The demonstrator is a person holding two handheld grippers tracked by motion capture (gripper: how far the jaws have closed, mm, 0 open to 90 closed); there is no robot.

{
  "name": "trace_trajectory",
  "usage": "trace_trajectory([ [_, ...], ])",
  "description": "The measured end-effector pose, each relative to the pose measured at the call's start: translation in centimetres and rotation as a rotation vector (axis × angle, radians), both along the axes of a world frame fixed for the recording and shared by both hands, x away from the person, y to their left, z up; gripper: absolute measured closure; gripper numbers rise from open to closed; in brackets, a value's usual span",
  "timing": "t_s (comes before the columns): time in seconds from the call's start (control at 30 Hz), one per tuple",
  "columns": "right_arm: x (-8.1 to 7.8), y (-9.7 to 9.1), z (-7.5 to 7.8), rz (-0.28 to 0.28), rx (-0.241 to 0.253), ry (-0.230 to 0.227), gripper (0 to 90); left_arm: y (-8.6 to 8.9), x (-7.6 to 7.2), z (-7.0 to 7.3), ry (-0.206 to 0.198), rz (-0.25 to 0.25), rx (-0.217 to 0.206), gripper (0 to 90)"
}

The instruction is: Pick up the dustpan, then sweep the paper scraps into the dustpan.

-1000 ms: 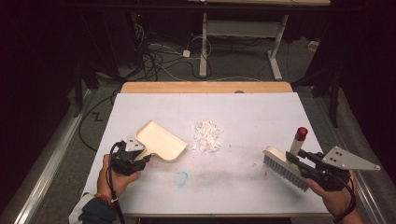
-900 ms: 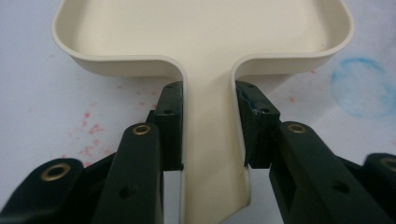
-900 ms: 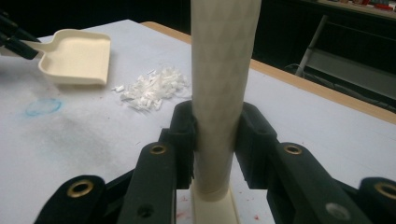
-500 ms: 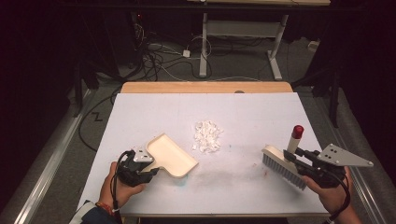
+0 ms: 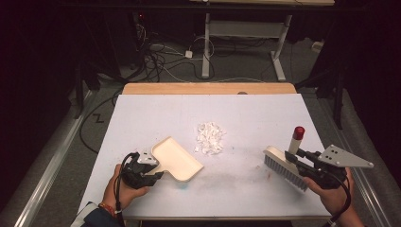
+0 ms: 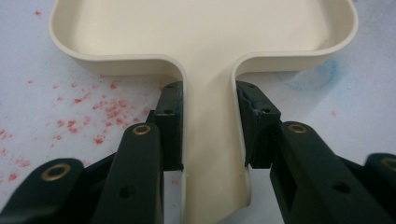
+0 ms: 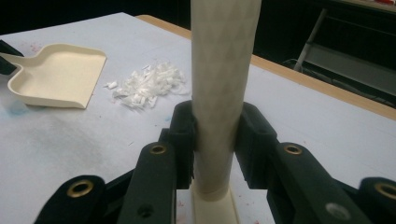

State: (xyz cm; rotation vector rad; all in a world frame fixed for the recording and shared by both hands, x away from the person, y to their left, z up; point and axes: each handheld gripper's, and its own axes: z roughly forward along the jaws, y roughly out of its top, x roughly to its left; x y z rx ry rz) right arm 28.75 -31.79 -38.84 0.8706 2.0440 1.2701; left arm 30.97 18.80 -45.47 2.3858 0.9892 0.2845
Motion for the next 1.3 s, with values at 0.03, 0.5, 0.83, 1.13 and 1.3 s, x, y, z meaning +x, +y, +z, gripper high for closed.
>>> trace_trajectory([
  [0.03, 0.1, 0.0, 0.0, 0.003, 0.0, 0.001, 70.8, 0.0, 0.0, -0.1, 0.001, -0.001, 0.004, 63.3],
  [0.5, 2.2, 0.6, 0.4, 0.001, 0.03, -0.04, 70.9, 0.0, 0.2, -0.2, 0.009, -0.005, 0.015, 63.3],
  [0.83, 8.1, 3.7, 0.6, -0.054, 0.048, -0.102, 70.9, 0.0, 0.2, -0.6, 0.017, -0.003, 0.011, 63.3],
  [1.13, 13.3, 6.9, 1.0, -0.071, 0.042, -0.102, 71.0, -0.1, 0.2, -0.8, 0.024, 0.0, 0.018, 63.3],
  [1.3, 15.2, 8.9, 1.2, -0.091, 0.078, -0.11, 71.0, -0.1, 0.2, -0.8, 0.026, -0.001, 0.018, 63.3],
])
